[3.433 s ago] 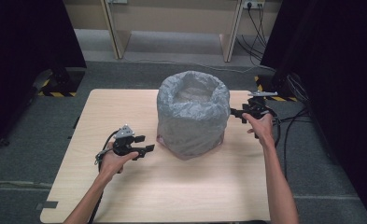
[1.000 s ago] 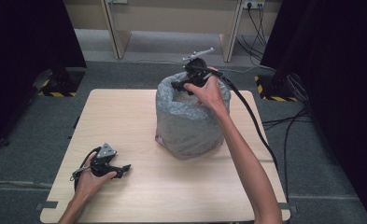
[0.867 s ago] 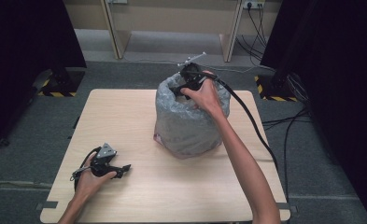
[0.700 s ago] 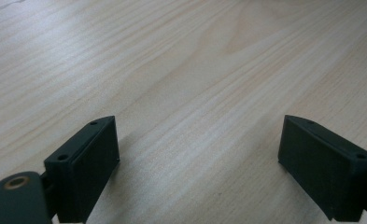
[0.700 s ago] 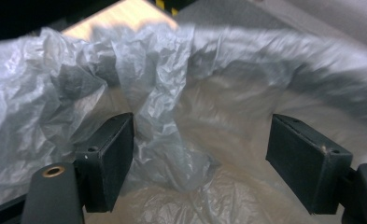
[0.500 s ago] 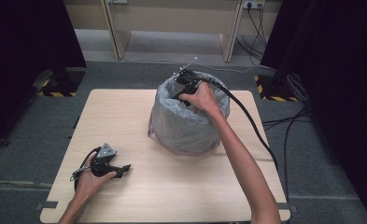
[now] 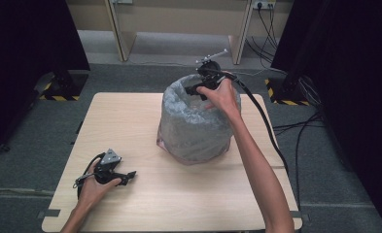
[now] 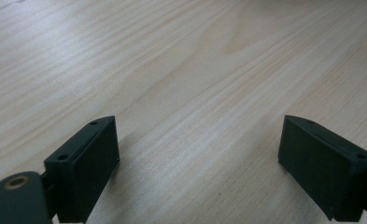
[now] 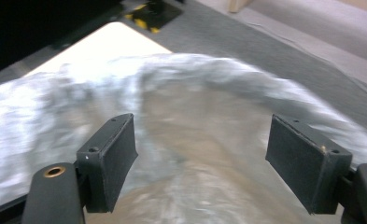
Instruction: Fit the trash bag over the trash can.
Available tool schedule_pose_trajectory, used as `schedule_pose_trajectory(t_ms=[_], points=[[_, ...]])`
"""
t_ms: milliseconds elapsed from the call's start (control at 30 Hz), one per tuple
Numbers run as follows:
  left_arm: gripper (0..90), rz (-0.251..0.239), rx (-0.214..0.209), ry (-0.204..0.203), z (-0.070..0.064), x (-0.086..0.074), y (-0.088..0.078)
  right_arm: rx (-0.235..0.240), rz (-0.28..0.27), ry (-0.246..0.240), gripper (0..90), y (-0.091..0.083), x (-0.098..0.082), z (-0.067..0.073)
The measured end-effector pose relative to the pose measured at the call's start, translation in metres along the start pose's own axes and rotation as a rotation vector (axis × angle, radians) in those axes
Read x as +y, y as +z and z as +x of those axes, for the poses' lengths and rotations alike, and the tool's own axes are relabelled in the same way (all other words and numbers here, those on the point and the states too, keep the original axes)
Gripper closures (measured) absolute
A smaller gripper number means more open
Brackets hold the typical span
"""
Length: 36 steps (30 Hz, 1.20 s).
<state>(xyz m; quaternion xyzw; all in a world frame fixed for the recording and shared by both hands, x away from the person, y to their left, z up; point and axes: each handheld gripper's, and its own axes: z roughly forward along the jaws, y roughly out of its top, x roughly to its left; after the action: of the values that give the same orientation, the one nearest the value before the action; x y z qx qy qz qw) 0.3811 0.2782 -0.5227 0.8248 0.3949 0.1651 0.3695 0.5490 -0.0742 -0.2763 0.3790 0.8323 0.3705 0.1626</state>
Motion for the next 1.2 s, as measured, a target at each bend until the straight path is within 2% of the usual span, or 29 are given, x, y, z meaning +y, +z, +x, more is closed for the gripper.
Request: schedule_pose_trajectory(t_ms=[67,167,267,433,467,500,567,600,667,767,867,1067,1200], points=[[11.3,0.0,0.0,0.0,0.0,0.0,0.0,-0.041,0.024,0.004,22.9,0.001,-0.001,-0.004],[11.4,0.0,0.0,0.0,0.0,0.0,0.0,-0.043,0.06,0.003,22.3,0.008,-0.004,-0.006],[11.4,0.0,0.0,0.0,0.0,0.0,0.0,-0.072,0.118,-0.012,20.9,0.018,-0.007,-0.008],[11.4,0.0,0.0,0.002,0.0,0.0,0.0,-0.052,0.222,-0.033,28.7,0.037,-0.015,-0.012],[11.4,0.0,0.0,0.002,0.0,0.0,0.0,-0.046,0.244,-0.032,27.3,0.041,-0.017,-0.011],[11.4,0.0,0.0,0.002,0.0,0.0,0.0,-0.038,0.278,-0.032,21.2,0.046,-0.019,-0.011],[11.4,0.0,-0.001,0.002,0.0,0.0,0.0,-0.018,0.346,-0.028,20.0,0.055,-0.023,-0.008],[11.4,0.0,-0.001,0.002,0.0,0.0,0.0,-0.006,0.358,-0.032,20.0,0.057,-0.023,-0.007],[11.4,0.0,-0.001,0.002,0.0,0.0,0.0,0.016,0.332,-0.03,20.6,0.056,-0.022,-0.006],[11.3,0.0,-0.002,0.003,0.0,0.0,0.0,0.033,0.259,-0.018,20.9,0.046,-0.018,-0.005],[11.4,0.0,-0.002,0.003,0.0,0.0,0.0,0.041,0.187,-0.007,21.0,0.03,-0.012,-0.005],[11.4,0.0,-0.002,0.003,0.0,0.0,0.0,0.067,0.036,0.046,19.7,-0.002,0.001,-0.006],[11.3,0.0,-0.002,0.003,0.0,0.0,0.0,0.068,-0.006,0.045,18.5,-0.012,0.006,0.005]])
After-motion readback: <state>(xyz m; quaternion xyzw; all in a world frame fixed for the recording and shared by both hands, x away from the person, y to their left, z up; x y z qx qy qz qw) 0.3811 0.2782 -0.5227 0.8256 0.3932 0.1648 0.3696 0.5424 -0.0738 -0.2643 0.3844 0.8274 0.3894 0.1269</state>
